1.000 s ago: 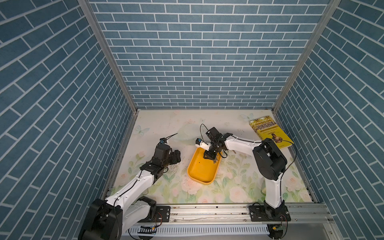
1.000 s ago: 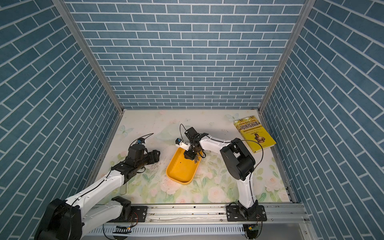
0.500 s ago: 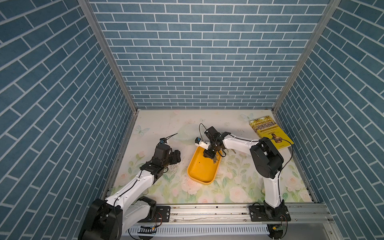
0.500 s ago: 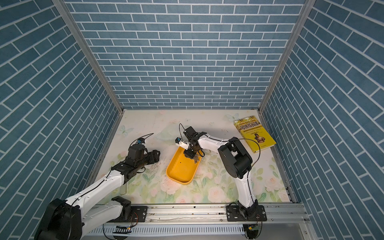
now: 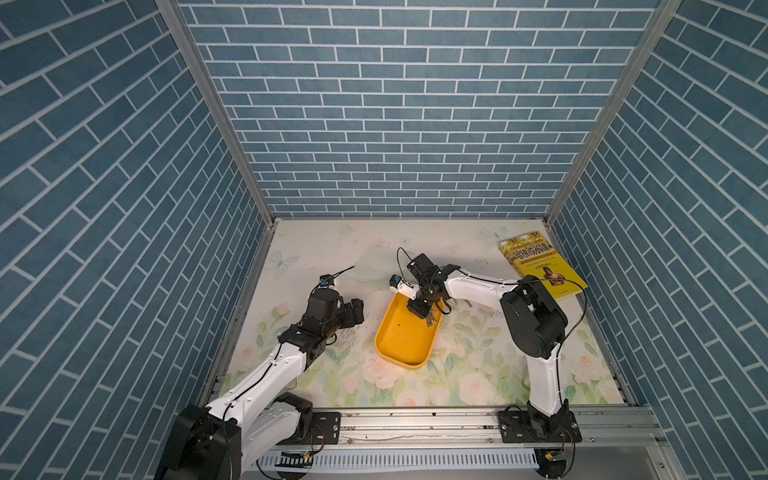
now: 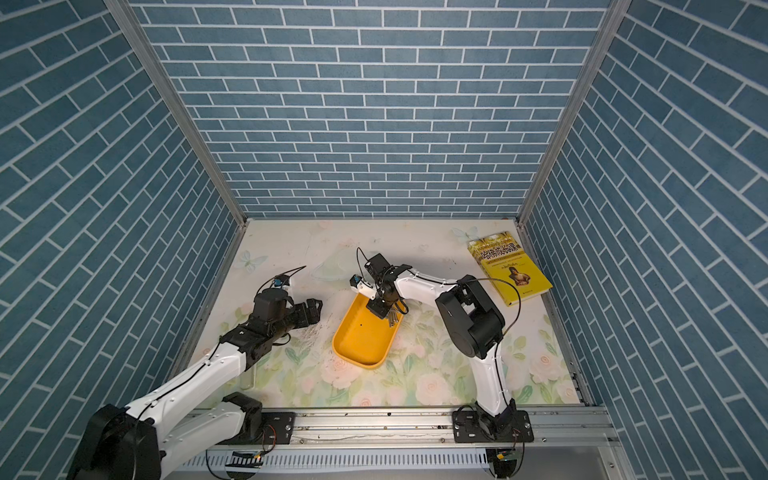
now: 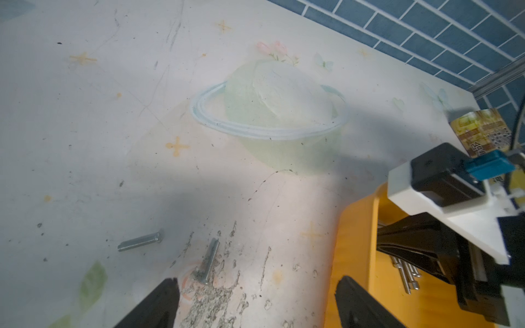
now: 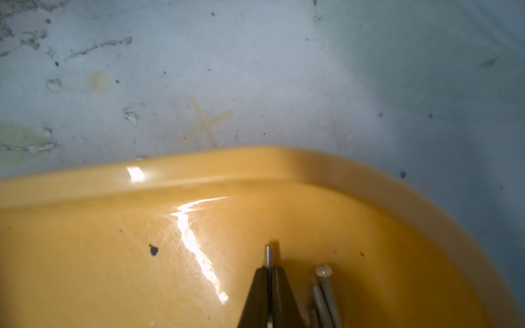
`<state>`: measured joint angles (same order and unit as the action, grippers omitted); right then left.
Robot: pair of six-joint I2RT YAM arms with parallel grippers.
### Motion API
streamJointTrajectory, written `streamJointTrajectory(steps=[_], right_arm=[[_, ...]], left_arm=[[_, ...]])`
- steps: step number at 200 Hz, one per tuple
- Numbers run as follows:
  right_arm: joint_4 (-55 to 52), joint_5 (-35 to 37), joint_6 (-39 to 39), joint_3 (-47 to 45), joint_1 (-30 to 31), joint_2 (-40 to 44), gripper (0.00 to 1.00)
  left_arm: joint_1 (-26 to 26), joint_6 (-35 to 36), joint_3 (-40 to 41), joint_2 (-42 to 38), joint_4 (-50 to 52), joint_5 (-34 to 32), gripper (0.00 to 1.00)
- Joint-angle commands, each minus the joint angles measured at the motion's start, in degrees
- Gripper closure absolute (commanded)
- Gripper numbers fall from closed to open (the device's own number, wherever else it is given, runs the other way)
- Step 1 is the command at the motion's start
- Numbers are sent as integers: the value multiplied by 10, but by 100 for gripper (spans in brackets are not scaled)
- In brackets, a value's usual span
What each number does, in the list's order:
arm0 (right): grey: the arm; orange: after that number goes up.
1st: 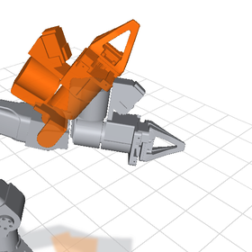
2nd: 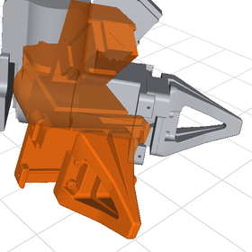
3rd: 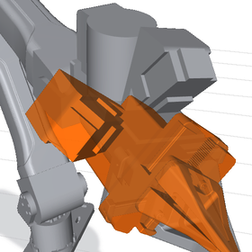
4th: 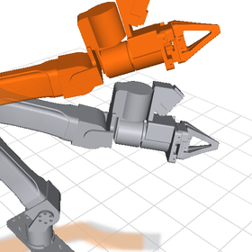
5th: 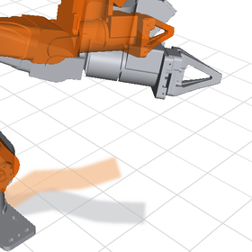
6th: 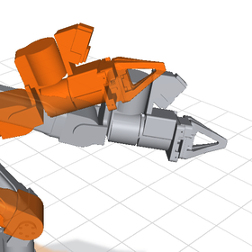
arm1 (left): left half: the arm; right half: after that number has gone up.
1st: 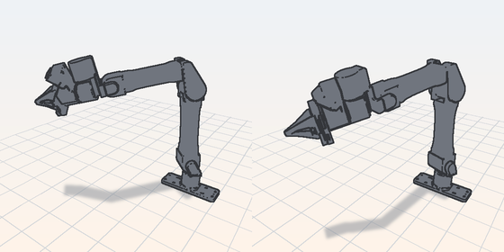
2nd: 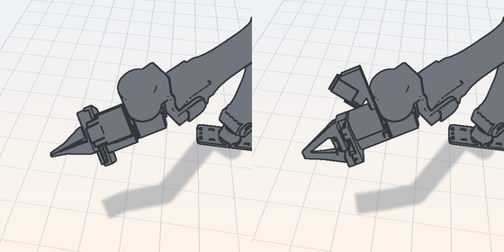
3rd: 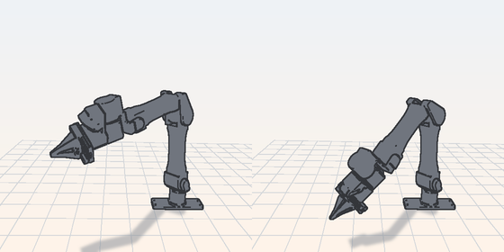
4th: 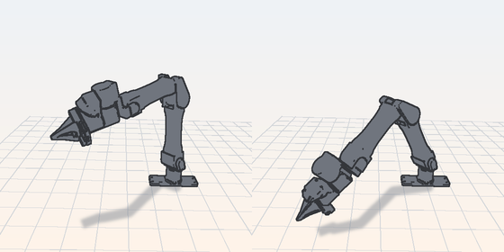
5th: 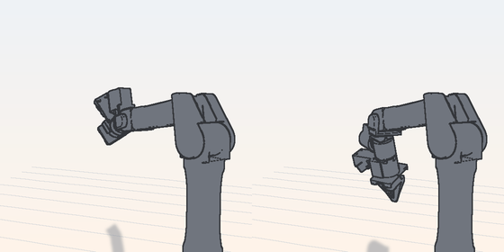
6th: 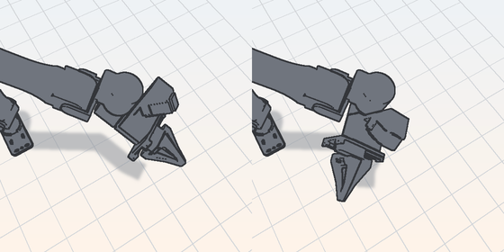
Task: Take out the screws from the storage box
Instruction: Pick up the screw from the storage box, then place the screw at the center of the board, then adjust the storage box at the center of the board.
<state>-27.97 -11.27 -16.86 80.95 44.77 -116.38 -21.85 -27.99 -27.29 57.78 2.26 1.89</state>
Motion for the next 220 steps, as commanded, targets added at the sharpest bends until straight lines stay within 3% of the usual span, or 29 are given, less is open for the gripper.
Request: streamJointTrajectory(steps=[1, 28, 55, 72, 141, 169, 220], right_arm=[[3, -1, -12, -7, 4, 49, 100], [32, 13, -13, -28, 3, 99, 100], [62, 39, -2, -73, 2, 162, 100], [85, 55, 6, -110, 0, 202, 100], [151, 103, 80, -246, -56, 303, 100], [159, 136, 108, -280, -71, 324, 100], [194, 87, 130, -337, -103, 353, 100]], left_arm=[[-18, 13, 5, -15, -17, 18, 8], [-39, 21, -2, 10, -33, 56, 12], [-44, 11, -18, 68, -17, 24, 18], [-44, 10, -17, 90, -30, 58, 21], [-45, -23, 21, 28, -99, 199, 15], [-45, -40, 42, 43, -120, 229, 15], [-47, -62, 89, 8, -141, 258, 15]])
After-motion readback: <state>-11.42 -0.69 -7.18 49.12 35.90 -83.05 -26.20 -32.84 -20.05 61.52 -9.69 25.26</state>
